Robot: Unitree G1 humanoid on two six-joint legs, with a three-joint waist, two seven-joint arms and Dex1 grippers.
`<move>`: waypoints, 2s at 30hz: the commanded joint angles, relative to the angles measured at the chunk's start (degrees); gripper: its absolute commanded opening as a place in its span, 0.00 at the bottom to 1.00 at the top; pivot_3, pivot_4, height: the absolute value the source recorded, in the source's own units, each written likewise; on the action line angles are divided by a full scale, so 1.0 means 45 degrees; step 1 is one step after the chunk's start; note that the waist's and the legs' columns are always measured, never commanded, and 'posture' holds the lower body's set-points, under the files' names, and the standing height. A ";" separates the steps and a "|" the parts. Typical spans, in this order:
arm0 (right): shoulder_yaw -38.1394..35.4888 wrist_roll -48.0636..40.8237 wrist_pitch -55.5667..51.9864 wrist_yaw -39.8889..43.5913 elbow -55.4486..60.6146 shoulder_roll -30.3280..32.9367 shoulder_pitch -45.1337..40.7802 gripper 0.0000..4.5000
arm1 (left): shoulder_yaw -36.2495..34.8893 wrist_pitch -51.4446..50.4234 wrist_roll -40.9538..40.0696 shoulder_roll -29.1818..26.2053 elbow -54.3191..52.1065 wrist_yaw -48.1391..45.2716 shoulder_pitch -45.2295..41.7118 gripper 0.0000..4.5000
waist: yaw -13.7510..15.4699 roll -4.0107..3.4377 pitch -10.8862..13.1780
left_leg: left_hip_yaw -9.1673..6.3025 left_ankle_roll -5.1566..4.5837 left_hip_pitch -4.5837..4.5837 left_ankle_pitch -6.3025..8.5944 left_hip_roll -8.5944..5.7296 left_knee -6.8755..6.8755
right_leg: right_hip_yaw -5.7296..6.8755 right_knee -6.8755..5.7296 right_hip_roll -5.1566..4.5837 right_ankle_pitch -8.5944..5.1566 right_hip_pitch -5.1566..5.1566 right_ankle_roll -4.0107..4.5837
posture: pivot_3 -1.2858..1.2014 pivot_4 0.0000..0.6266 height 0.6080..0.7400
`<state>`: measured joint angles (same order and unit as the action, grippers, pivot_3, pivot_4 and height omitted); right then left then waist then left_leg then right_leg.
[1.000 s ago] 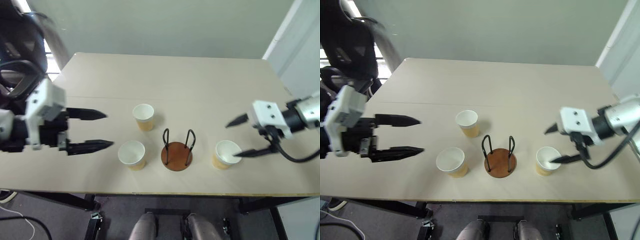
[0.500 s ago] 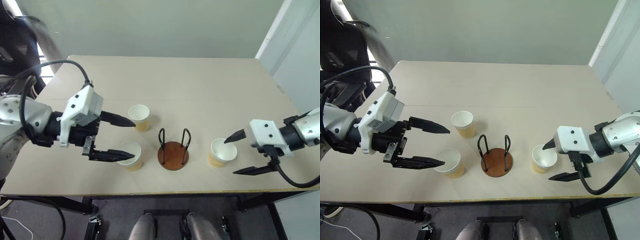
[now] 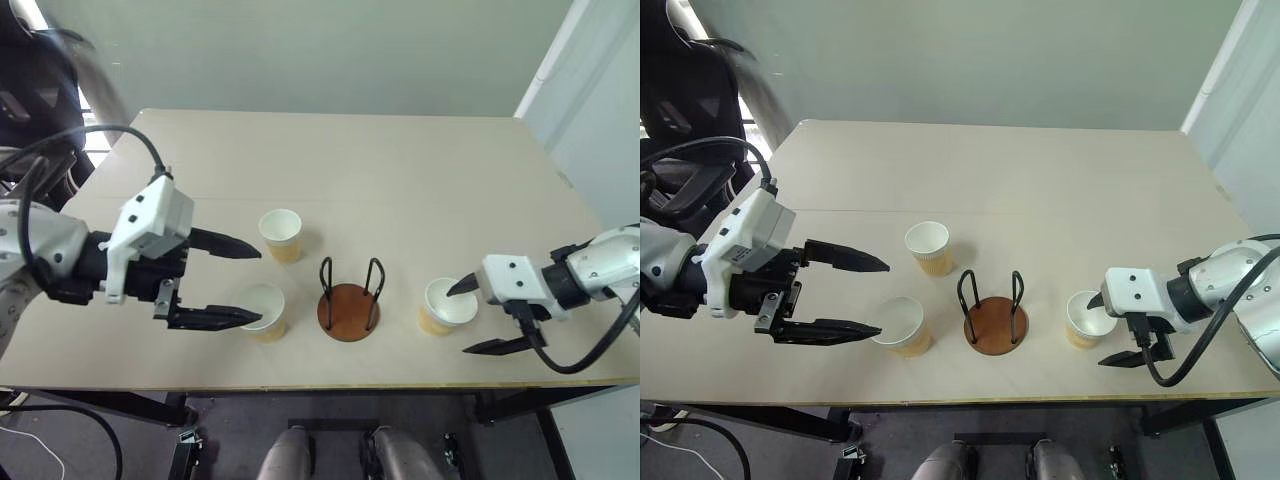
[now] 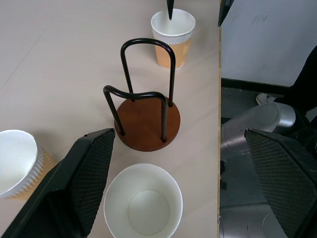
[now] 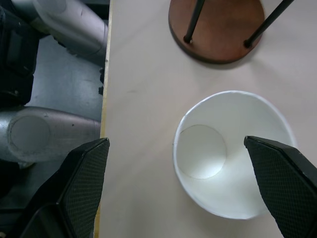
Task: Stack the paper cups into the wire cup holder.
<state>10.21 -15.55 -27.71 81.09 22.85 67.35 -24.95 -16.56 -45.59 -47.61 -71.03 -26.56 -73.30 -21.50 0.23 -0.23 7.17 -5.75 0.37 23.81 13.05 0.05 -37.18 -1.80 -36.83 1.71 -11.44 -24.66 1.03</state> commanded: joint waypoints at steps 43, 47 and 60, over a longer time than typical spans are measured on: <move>0.0067 0.0703 0.1377 0.1392 -0.1756 -0.0583 -0.2163 0.00 | -0.3588 -0.0163 -0.1488 0.0184 -0.0680 0.0795 0.1761 1.00 | 0.0003 0.0000 0.0000 | 0.0003 0.0004 -0.0027 0.0004 0.0005 -0.0001 | 0.0005 -0.0005 0.0000 -0.0001 0.0016 0.0045 | 0.52 0.24 1.00; -0.0505 -0.0208 0.1793 0.2438 -0.2430 -0.0013 -0.3861 0.00 | -0.4313 -0.0332 -0.1357 0.0195 -0.0743 0.0677 0.2519 1.00 | 0.0000 -0.0010 0.0006 | 0.0007 0.0005 -0.0024 0.0004 0.0004 0.0003 | 0.0003 -0.0001 0.0000 -0.0036 0.0013 0.0102 | 0.52 0.24 1.00; 0.1516 -0.5601 0.1216 0.2535 -0.4240 -0.0769 -1.0624 0.00 | -0.7605 -0.0754 -0.0516 0.0713 -0.1153 0.0009 0.5663 1.00 | -0.0135 -0.0014 0.0008 | 0.0003 0.0009 -0.0042 0.0012 0.0023 0.0040 | 0.0007 -0.0015 0.0017 -0.0101 0.0001 0.0197 | 0.52 0.24 1.00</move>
<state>17.09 -37.29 -19.89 92.27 2.89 64.72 -71.36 -47.47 -48.80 -50.66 -68.18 -30.42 -72.60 3.44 -0.38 -0.29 7.21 -5.74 0.41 23.62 13.11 0.17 -37.00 -1.77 -36.90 1.81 -11.90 -24.65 1.93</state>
